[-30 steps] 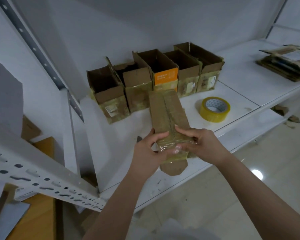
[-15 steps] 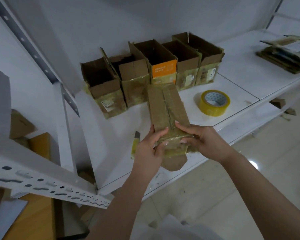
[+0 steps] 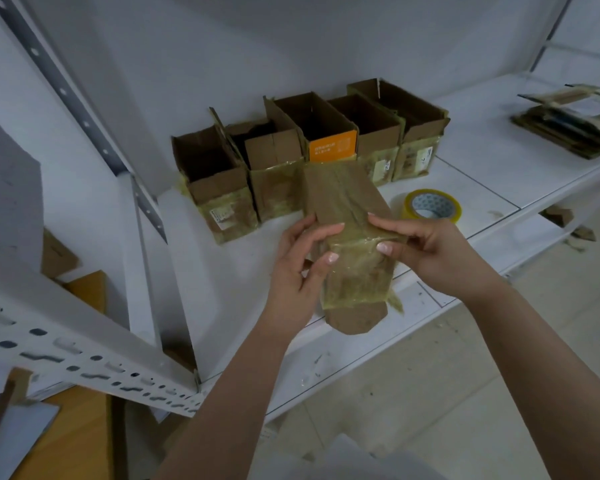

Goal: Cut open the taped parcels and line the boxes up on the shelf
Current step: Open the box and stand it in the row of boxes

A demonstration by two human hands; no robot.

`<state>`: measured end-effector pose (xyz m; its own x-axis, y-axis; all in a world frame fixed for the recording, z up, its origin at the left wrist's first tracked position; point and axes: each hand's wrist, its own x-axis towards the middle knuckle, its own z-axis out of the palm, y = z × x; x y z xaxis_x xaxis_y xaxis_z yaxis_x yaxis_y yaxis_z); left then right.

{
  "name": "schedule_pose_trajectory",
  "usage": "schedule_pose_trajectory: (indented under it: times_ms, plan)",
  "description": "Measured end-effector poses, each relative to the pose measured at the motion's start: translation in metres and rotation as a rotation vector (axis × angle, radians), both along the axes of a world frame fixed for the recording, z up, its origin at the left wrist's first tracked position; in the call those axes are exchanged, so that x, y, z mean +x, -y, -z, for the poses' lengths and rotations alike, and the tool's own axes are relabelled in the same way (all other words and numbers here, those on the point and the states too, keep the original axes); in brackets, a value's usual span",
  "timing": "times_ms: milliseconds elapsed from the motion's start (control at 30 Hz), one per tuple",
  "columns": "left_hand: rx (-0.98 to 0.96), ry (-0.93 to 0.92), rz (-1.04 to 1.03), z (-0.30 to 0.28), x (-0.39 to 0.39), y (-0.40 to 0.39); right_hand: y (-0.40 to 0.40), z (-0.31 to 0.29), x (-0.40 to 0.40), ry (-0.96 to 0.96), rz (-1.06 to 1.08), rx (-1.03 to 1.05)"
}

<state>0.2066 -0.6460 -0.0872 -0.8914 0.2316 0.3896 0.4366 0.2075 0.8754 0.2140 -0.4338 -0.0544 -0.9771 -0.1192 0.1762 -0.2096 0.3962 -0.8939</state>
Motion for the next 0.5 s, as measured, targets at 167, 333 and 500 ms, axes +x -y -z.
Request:
schedule_pose_trajectory:
  times_ms: [167, 333, 500]
  plan:
    - [0.013, -0.14, -0.185, -0.009, -0.01, -0.024, 0.004, -0.012, 0.0, 0.013, 0.03, -0.119]
    - [-0.05, -0.199, -0.293, -0.013, -0.015, -0.036, 0.01, -0.012, 0.0, -0.003, 0.072, -0.144]
    - [-0.033, -0.106, -0.096, -0.018, -0.014, -0.032, 0.006, -0.01, 0.0, 0.015, 0.001, -0.106]
